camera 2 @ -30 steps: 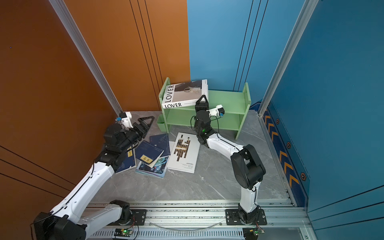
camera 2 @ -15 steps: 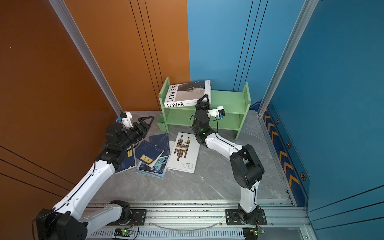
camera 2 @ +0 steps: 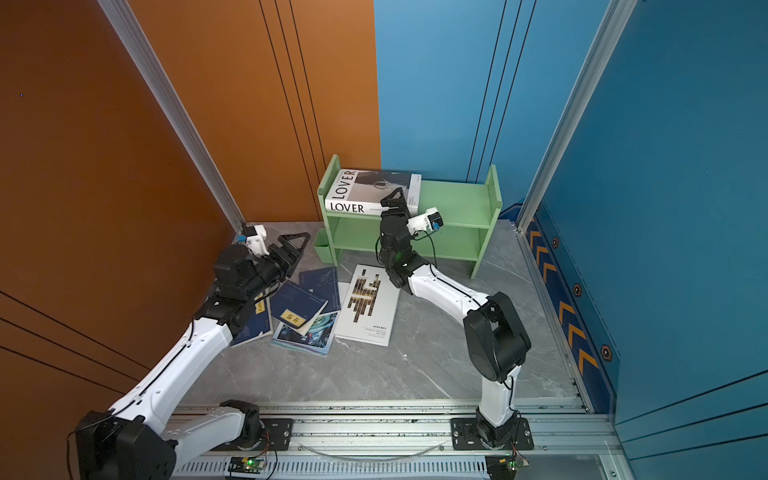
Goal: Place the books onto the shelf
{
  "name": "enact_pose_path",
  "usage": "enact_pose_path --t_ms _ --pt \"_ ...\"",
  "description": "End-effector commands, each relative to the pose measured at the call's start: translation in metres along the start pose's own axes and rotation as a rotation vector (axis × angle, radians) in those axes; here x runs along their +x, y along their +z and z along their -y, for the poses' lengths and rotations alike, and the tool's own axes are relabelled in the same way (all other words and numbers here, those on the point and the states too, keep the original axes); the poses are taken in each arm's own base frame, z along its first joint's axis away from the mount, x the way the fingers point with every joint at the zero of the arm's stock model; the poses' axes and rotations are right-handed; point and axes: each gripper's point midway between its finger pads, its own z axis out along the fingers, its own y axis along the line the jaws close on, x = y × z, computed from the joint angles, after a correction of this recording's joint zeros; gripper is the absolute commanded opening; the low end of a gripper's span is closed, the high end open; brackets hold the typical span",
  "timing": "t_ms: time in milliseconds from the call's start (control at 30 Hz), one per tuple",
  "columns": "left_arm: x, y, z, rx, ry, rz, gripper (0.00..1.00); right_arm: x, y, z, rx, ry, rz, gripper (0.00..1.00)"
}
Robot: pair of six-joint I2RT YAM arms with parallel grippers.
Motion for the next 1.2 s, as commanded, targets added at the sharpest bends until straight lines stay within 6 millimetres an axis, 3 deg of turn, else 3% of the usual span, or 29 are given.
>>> enact_pose_path --t_ms 0,300,467,633,933,1167 --pt "0.002 0.001 -0.004 0.009 -0.002 -0.01 0.85 -0.016 -0.008 -0.009 0.052 -0.215 -0.044 1.0" --pt "0.004 0.005 -0.007 0.006 -0.008 -0.023 0.85 -0.008 -0.014 0.007 0.136 -0.611 -0.163 1.0" --pt "0.005 0.004 -0.007 0.005 -0.012 -0.024 0.85 0.01 -0.02 0.017 0.091 -0.671 -0.22 1.0" --pt "0.005 0.002 -0.008 -0.002 -0.011 -0.021 0.85 0.011 -0.028 0.021 0.067 -0.67 -0.27 1.0" --pt "0.007 0.016 -0.008 0.007 -0.017 -0.035 0.85 -0.004 -0.038 0.011 0.067 -0.639 -0.278 1.0" --pt "0.019 0.04 0.011 0.044 0.02 -0.096 0.85 -0.043 -0.048 0.002 0.073 -0.63 -0.26 1.0"
